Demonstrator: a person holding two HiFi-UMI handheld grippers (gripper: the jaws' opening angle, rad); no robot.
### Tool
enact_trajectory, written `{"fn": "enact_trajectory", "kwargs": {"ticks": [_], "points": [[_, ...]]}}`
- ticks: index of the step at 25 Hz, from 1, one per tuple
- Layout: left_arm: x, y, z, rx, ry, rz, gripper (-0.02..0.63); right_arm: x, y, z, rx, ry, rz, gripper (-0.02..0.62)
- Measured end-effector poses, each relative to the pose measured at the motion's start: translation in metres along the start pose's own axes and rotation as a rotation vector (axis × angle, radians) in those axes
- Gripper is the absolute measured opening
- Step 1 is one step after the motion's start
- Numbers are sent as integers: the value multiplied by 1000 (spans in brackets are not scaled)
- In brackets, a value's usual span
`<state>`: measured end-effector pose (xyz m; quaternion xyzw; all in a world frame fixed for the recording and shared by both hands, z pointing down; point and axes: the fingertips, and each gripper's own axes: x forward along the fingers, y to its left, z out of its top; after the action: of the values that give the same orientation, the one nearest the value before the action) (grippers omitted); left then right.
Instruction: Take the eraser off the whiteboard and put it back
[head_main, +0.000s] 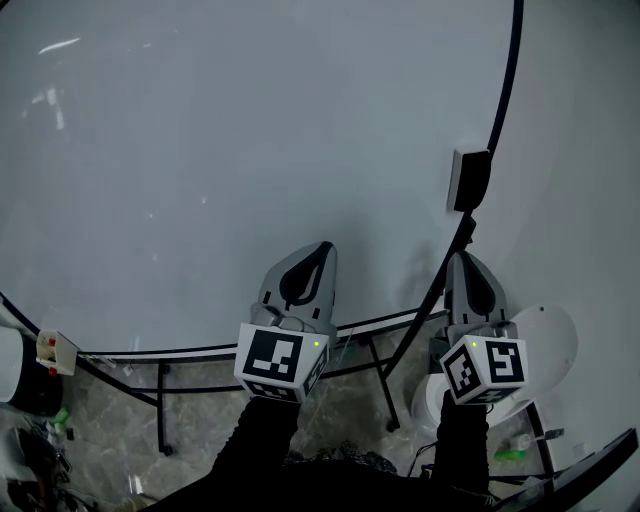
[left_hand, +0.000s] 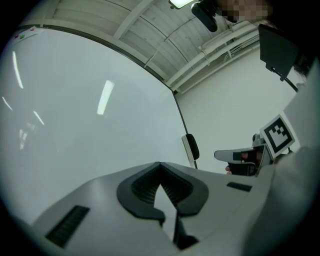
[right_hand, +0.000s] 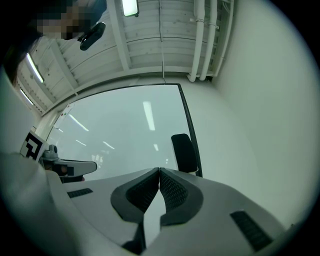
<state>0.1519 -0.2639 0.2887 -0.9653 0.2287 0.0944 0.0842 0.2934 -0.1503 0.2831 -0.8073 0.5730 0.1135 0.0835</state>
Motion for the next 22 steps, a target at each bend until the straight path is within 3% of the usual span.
{"fn": "enact_trajectory", "kwargs": {"ticks": [13, 20, 22], "points": [[27, -21, -15, -17, 40, 79, 6, 29, -25, -3, -84, 35, 117, 14], [28, -30, -17, -4, 54, 126, 6, 48, -46, -3, -89, 34, 140, 253], [27, -28, -17, 1, 58, 143, 6, 56, -50, -5, -99, 37, 143, 285]]}}
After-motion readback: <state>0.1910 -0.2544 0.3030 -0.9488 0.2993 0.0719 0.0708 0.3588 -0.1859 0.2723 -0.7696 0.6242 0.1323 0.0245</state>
